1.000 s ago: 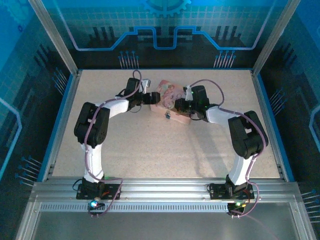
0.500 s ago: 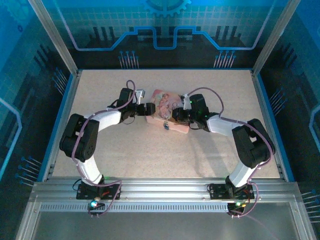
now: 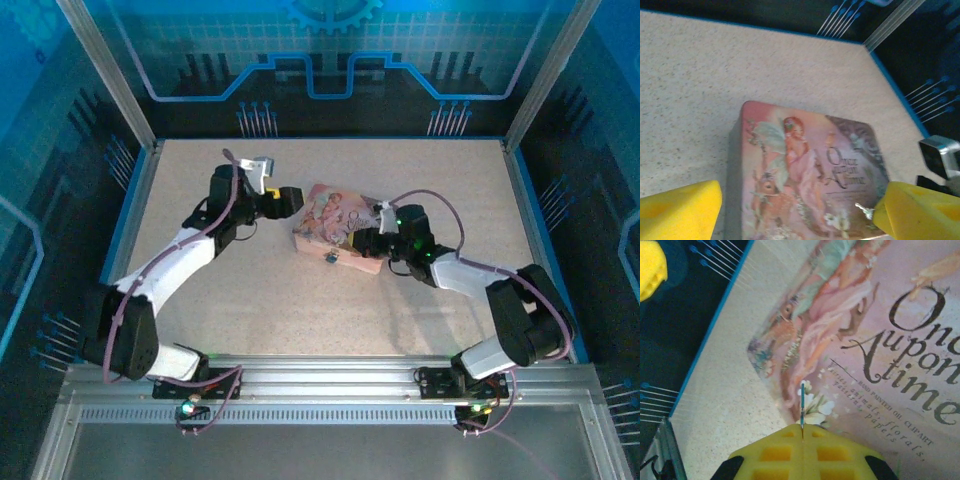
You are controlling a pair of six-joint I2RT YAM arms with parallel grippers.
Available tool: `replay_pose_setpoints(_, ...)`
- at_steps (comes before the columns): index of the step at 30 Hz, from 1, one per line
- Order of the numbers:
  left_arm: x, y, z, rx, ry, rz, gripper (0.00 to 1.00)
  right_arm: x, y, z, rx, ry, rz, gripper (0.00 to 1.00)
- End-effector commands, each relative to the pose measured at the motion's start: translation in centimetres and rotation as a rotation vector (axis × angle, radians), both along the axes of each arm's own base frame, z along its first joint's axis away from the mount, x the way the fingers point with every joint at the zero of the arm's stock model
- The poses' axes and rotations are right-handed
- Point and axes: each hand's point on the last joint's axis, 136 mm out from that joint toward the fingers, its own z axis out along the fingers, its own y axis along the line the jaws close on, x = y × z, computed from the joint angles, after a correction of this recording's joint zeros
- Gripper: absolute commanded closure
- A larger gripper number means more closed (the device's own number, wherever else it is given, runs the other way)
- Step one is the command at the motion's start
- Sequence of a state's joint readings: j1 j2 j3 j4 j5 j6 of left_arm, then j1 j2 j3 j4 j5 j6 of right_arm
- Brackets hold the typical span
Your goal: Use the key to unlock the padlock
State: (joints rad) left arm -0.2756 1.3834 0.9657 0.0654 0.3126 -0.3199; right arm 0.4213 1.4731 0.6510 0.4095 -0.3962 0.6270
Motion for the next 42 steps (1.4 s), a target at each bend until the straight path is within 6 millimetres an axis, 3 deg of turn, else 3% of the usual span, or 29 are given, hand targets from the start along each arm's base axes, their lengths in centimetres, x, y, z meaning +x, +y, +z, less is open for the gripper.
replay_pose_setpoints(1,-1.9,-0.5,1.6,-0.084,-0.008,-0.043,0.15,0.0,0.2,4.4,0.115,-0.158,0.022,1.00)
replay_pose_setpoints(8,-4.5,-1.9,4.2,-0.262,-0.014,-0.115,0.19,-1.1,-0.2,6.9,0.180,-0.240,0.011,1.00)
replay_pose_setpoints(16,-7.0,-6.9,5.5,-0.365,-0.023,-0.252,0.23,-1.9,0.4,9.5,0.258,-0.258,0.017,1.00)
replay_pose_setpoints(26,-6.5,-10.7,4.7,-0.398,0.009,-0.311,0.30,-3.3,2.3,12.0,0.302,-0.289,0.074,1.00)
replay_pose_setpoints(42,-6.4,-12.0,4.1,-0.411,0.032,-0.333,0.49,-3.9,3.5,13.1,0.331,-0.303,0.097,1.00)
